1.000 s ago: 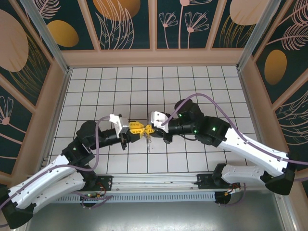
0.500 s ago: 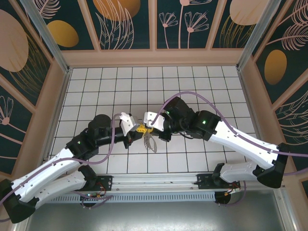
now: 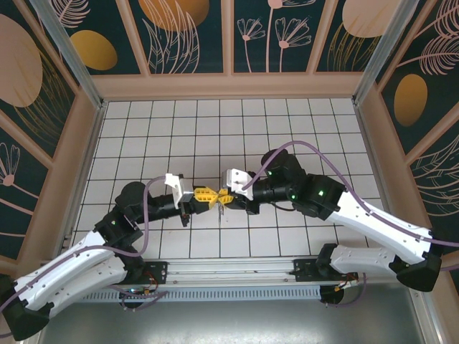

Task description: Put the keys on the keyring

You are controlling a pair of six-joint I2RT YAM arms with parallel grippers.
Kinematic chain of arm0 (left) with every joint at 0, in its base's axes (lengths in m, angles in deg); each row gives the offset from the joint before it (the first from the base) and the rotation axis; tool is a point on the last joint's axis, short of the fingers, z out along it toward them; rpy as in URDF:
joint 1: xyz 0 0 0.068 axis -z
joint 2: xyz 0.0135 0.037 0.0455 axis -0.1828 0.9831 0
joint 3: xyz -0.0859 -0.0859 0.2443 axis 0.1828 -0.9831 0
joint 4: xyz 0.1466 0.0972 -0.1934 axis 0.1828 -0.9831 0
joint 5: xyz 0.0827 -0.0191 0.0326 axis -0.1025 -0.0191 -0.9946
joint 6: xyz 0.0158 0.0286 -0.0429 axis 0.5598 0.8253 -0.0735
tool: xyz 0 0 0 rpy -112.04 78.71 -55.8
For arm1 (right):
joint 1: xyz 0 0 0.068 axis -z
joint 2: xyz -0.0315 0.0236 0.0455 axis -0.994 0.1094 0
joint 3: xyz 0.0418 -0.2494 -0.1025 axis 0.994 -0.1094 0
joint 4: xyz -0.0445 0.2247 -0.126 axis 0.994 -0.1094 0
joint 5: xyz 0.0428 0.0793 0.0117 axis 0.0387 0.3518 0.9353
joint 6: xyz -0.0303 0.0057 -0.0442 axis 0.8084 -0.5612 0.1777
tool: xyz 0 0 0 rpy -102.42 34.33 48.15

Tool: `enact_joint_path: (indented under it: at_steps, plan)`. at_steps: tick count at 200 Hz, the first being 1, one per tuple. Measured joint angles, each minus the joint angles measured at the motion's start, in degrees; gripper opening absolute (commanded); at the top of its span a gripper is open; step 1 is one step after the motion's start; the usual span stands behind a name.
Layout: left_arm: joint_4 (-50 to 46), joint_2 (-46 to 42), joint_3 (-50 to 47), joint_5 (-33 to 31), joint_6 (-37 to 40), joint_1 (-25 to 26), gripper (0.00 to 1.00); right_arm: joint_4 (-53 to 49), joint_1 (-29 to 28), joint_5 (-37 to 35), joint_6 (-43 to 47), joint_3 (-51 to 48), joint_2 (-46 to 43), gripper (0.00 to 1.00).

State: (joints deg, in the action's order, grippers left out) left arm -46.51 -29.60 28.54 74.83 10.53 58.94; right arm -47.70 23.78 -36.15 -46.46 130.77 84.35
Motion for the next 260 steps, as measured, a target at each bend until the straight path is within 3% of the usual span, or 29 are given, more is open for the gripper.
enact_joint_path:
  at_steps: [23, 79, 87, 112, 152, 159, 174, 205, 233, 260]
  plan:
    - [3.93, -0.83, -1.88, 0.90, -1.29, -0.02, 0.00, 2.16, 0.33, 1.90, -1.07, -1.27, -1.05, 0.00]
    - [10.69, -1.40, -5.07, 2.05, -3.61, -0.02, 0.00, 3.93, 0.37, 2.93, -1.73, -2.49, -2.14, 0.00]
    - [9.35, -1.14, -4.57, 1.79, -3.30, 0.00, 0.00, 3.54, 0.37, 2.43, -1.57, -2.43, -2.08, 0.00]
    - [0.98, 0.96, -0.13, -0.72, -0.46, -0.04, 0.14, -0.55, 0.37, -0.87, -0.72, 0.31, 0.00, 0.00]
    - [-11.37, 4.50, 5.55, -5.68, 4.11, -0.35, 0.17, -7.80, -0.31, -6.93, 1.62, 5.53, 5.42, 0.00]
    - [-12.63, 5.03, 5.70, -5.99, 4.57, -0.35, 0.15, -8.79, -0.52, -7.61, 1.92, 5.88, 6.21, 0.00]
    - [-14.56, 5.97, 5.73, -6.08, 5.44, -0.35, 0.00, -10.34, -0.70, -8.76, 2.21, 5.95, 7.28, 0.00]
    - [-15.82, 6.47, 5.70, -4.92, 6.16, -0.28, 0.00, -11.63, -0.81, -9.44, 2.69, 5.95, 7.80, 0.00]
    - [-13.75, 4.07, 4.55, -3.96, 5.64, -0.22, 0.00, -9.97, -1.05, -8.22, 2.25, 5.44, 6.47, 0.24]
    - [-10.12, 0.87, 3.43, -2.47, 4.52, 0.13, 0.00, -5.84, -0.72, -5.35, 0.59, 2.78, 2.21, 0.30]
